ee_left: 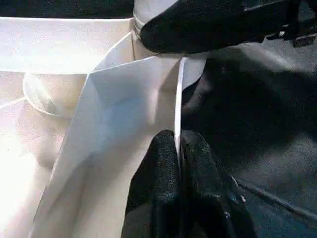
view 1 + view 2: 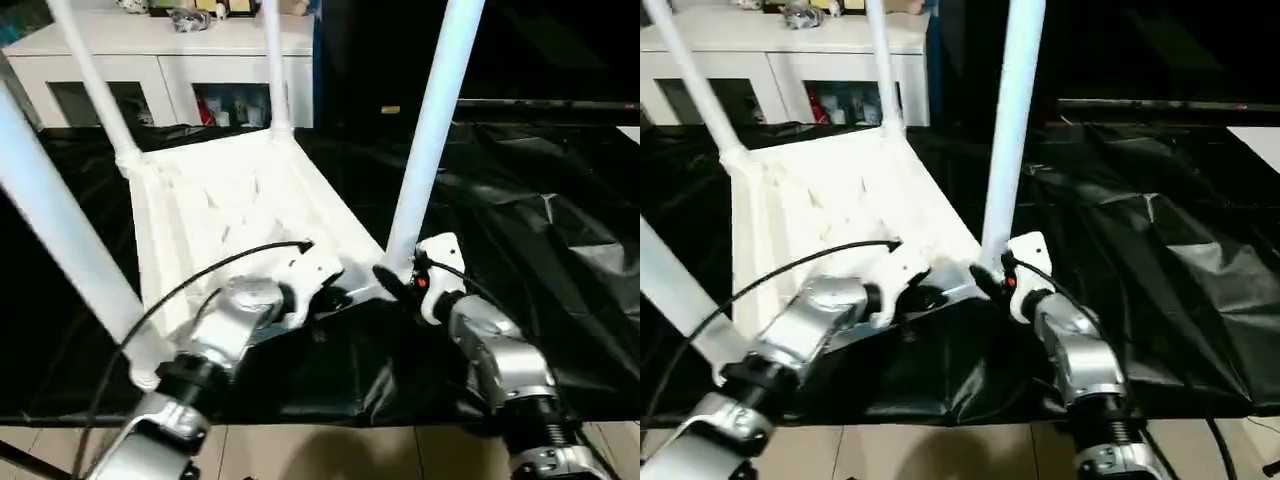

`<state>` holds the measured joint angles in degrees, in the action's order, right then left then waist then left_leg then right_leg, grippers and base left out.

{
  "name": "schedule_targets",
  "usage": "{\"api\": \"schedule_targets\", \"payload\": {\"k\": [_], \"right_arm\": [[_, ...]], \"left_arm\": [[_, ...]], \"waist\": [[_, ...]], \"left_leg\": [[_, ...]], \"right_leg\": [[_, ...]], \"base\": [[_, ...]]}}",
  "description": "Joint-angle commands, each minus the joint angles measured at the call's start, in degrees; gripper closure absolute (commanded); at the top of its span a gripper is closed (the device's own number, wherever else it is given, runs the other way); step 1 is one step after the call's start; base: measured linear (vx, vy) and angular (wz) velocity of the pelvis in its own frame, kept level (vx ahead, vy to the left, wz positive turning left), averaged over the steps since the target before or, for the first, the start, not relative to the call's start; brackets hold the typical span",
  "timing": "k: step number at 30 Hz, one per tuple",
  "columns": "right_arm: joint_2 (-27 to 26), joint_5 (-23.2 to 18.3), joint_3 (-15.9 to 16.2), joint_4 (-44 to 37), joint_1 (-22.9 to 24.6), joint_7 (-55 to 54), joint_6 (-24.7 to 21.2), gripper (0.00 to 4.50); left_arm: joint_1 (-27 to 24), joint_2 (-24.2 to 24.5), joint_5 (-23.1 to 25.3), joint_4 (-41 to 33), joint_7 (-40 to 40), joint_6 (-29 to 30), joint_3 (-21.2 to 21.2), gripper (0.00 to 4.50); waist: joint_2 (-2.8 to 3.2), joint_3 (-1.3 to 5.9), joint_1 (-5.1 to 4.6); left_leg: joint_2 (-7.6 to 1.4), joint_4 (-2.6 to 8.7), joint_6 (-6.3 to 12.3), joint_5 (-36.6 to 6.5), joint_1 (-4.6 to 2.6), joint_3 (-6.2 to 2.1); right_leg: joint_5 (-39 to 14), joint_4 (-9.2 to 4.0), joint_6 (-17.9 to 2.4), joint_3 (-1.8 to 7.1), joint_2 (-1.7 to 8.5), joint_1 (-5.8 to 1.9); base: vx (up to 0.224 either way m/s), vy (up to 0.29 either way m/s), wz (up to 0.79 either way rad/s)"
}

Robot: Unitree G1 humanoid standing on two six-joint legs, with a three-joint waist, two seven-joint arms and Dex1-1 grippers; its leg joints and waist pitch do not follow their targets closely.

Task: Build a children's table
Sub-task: Rotate leg to tighten

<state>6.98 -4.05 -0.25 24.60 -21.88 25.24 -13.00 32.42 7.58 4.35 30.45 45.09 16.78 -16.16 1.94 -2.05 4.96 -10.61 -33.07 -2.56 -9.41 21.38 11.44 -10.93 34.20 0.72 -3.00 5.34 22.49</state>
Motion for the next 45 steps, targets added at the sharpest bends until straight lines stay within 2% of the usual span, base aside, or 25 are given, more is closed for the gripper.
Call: {"api": "schedule_targets", "payload": {"k": [1,2,4,8,9,10,12,14,17,19,25,27,30,31,37,40,41,43,45], "right_arm": [[-4.88,-1.51,6.12,-1.25,0.40,5.64,-0.09,1.20],[-4.46,-2.30,5.73,-1.73,0.35,6.65,-0.84,1.06],[-3.33,-2.93,5.66,-2.34,0.21,8.63,-1.44,1.04],[3.28,-3.43,7.22,-3.28,-0.43,18.00,-0.98,0.59],[7.00,-3.26,8.59,-3.93,-0.32,23.51,0.06,0.53],[8.98,-3.51,9.11,-4.44,-0.17,26.64,0.49,0.53],[13.07,-3.72,9.41,-4.84,-0.23,32.44,2.09,0.53],[14.43,-3.97,9.35,-4.96,-0.30,34.46,2.22,0.53],[16.77,-5.01,8.85,-5.09,-0.64,38.95,1.63,0.53],[17.53,-5.11,9.19,-4.83,-0.80,40.31,2.12,0.53],[18.16,-5.80,10.40,-4.35,-0.66,42.92,2.16,0.53],[17.93,-5.62,10.50,-4.33,-0.55,43.35,2.04,0.87],[17.69,-5.74,10.81,-3.87,-0.63,43.58,1.74,0.92],[17.69,-5.74,10.81,-3.87,-0.63,43.58,1.74,1.12],[17.82,-6.22,10.86,-3.93,-0.61,44.15,1.62,1.59],[17.31,-6.28,10.73,-4.54,0.26,43.51,1.32,1.72],[16.10,-4.97,10.43,-3.45,0.42,39.73,1.30,1.72],[15.37,-4.02,10.24,-2.56,0.39,37.22,1.33,1.74],[12.93,-1.62,9.17,0.38,-0.32,28.90,0.85,1.77]], "left_arm": [[1.59,-3.74,-0.69,1.74,-4.22,-2.21,0.19,4.50],[1.36,-3.35,-0.77,1.54,-3.37,-2.71,0.11,4.50],[1.01,-2.69,-0.81,1.25,-2.65,-3.12,0.13,4.50],[-0.97,0.50,-1.63,-0.70,2.99,-5.15,-0.63,4.50],[-2.04,2.15,-2.38,-2.05,6.38,-5.79,-1.11,4.50],[-2.63,3.16,-2.94,-2.88,8.51,-6.23,-1.34,4.50],[-4.02,6.45,-3.96,-5.30,14.13,-6.67,-2.26,4.50],[-4.53,7.94,-4.34,-6.30,16.49,-6.96,-2.66,4.50],[-5.60,11.36,-5.82,-8.67,21.74,-6.53,-2.68,4.50],[-6.26,12.92,-6.81,-10.17,24.15,-5.46,-2.43,4.50],[-7.31,14.82,-7.91,-12.34,26.39,-4.34,-2.40,4.50],[-7.44,14.94,-8.07,-12.62,26.60,-4.22,-2.39,4.50],[-7.61,14.86,-8.12,-12.87,26.56,-4.00,-2.32,4.50],[-7.61,14.86,-8.12,-12.87,26.56,-4.00,-2.32,4.50],[-7.52,14.85,-8.21,-12.64,26.39,-3.76,-2.36,4.50],[-6.76,13.80,-7.65,-11.52,23.94,-3.51,-1.95,4.50],[-5.51,12.11,-6.61,-9.42,20.20,-3.46,-1.31,4.50],[-4.83,11.15,-6.09,-8.27,18.21,-3.48,-0.98,4.50],[-3.25,8.92,-5.07,-5.77,13.87,-3.45,-0.37,4.50]], "waist": [[-0.90,2.63,-0.28],[-0.92,2.68,-0.24],[-1.01,2.62,-0.21],[-1.08,2.78,0.05],[-1.15,2.86,0.16],[-1.21,2.93,0.17],[-1.08,3.04,0.31],[-1.21,3.15,0.36],[-1.01,3.70,0.54],[-0.82,3.67,0.72],[-0.93,3.24,0.90],[-1.06,3.12,0.91],[-1.14,3.08,0.88],[-1.15,3.03,0.85],[-1.01,3.23,0.81],[-0.98,3.25,0.80],[-0.98,3.24,0.84],[-0.98,2.95,0.72],[-1.09,2.59,0.36]], "left_leg": [[-2.24,4.65,-0.64,-21.42,-1.09,-1.81],[-2.24,4.66,-0.26,-20.42,-0.96,-1.73],[-2.20,4.59,0.22,-20.24,-0.93,-1.61],[-2.33,4.36,1.39,-17.96,-0.69,-1.49],[-2.33,4.26,1.80,-17.22,-0.63,-1.48],[-2.34,4.16,2.09,-16.68,-0.43,-1.51],[-2.46,3.93,3.16,-15.09,-0.49,-1.30],[-2.45,3.79,3.71,-13.78,-0.38,-1.22],[-2.63,3.13,5.79,-8.20,-0.30,-0.93],[-2.74,2.97,6.71,-6.96,-0.31,-0.85],[-2.89,3.34,4.54,-11.04,-0.47,-0.89],[-2.85,3.45,3.62,-12.21,-0.48,-0.95],[-2.79,3.47,3.01,-12.95,-0.52,-0.97],[-2.79,3.49,2.94,-13.00,-0.46,-0.99],[-2.70,3.29,3.29,-11.55,-0.43,-0.98],[-2.73,3.26,3.37,-11.60,-0.45,-0.96],[-2.70,3.24,3.37,-11.66,-0.43,-0.99],[-2.62,3.34,2.74,-13.19,-0.60,-0.94],[-2.45,3.72,0.58,-17.21,-0.64,-1.20]], "right_leg": [[-24.29,-5.73,-6.55,2.00,3.06,-1.03],[-22.34,-5.60,-7.12,2.05,3.03,-1.19],[-21.66,-5.52,-7.64,2.14,3.01,-1.21],[-18.35,-5.11,-8.65,2.21,3.02,-1.67],[-17.58,-5.03,-9.06,2.19,3.15,-1.80],[-16.68,-4.80,-9.28,2.13,3.13,-2.07],[-14.60,-4.54,-10.28,2.15,3.16,-2.00],[-12.61,-4.25,-11.00,2.06,3.02,-2.15],[-3.19,-2.94,-14.27,1.82,2.70,-2.07],[-0.84,-2.70,-15.63,1.68,2.57,-1.86],[-6.67,-3.09,-15.20,1.76,2.84,-1.84],[-8.92,-3.32,-14.45,1.88,2.94,-1.81],[-10.46,-3.44,-13.82,1.96,2.97,-1.77],[-10.68,-3.46,-13.75,1.98,3.00,-1.77],[-7.75,-3.14,-14.25,1.92,2.83,-1.86],[-7.83,-3.17,-14.40,1.92,2.87,-1.87],[-7.88,-3.16,-14.39,1.91,2.85,-1.88],[-10.42,-3.57,-14.01,2.00,2.84,-1.55],[-17.54,-4.24,-12.23,2.02,3.07,-1.52]], "base": [[0.000,0.000,0.00],[0.000,0.000,0.00],[0.000,0.000,0.00],[0.000,0.000,0.00],[0.000,0.000,0.00],[0.000,0.000,0.00],[0.000,0.000,0.00],[0.000,0.000,0.00],[0.000,0.000,0.00],[0.000,0.000,0.00],[0.000,0.000,0.00],[0.000,0.000,0.00],[0.000,0.000,0.00],[0.000,0.000,0.00],[0.000,0.000,0.00],[0.000,0.000,0.00],[0.000,0.000,0.00],[0.000,0.000,0.00],[0.000,0.000,0.00]]}}
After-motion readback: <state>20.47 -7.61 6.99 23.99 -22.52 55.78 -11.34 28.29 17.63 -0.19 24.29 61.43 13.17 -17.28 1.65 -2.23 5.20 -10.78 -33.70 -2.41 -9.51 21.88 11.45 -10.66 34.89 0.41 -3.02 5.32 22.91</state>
